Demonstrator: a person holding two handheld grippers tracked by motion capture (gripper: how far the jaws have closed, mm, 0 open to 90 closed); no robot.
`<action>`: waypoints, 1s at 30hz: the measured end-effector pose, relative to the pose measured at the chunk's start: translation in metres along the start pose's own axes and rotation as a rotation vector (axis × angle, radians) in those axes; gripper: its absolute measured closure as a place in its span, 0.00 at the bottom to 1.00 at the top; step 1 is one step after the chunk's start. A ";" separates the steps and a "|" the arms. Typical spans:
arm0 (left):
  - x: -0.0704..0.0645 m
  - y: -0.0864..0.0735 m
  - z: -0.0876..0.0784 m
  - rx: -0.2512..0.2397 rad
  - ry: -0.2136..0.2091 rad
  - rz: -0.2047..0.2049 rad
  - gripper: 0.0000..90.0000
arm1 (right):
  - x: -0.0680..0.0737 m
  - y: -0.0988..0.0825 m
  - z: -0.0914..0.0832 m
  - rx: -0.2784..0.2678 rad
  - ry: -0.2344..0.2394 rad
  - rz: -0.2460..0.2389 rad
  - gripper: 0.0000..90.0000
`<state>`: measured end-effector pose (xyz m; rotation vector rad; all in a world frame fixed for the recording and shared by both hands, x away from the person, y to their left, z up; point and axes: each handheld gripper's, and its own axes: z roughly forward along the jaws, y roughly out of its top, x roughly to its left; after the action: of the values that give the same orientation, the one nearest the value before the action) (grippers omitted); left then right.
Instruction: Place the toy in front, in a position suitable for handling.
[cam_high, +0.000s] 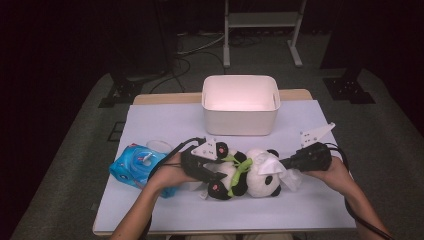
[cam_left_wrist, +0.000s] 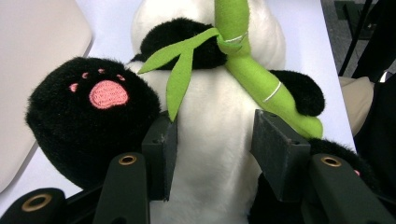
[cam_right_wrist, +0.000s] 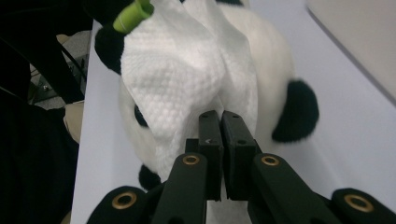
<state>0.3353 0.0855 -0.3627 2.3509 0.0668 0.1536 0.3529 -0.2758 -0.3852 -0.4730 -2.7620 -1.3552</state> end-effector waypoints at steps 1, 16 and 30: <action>-0.001 0.000 0.000 -0.001 -0.001 -0.001 0.56 | 0.001 0.004 0.001 -0.001 0.003 -0.008 0.96; -0.003 -0.002 -0.001 -0.007 0.000 0.006 0.56 | -0.004 0.059 0.027 0.034 0.031 -0.097 0.96; -0.003 0.000 -0.001 0.014 0.006 0.007 0.56 | -0.009 -0.004 0.001 -0.010 -0.012 0.023 0.96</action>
<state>0.3325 0.0860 -0.3618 2.3653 0.0625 0.1637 0.3606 -0.2794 -0.3906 -0.5139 -2.7519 -1.3663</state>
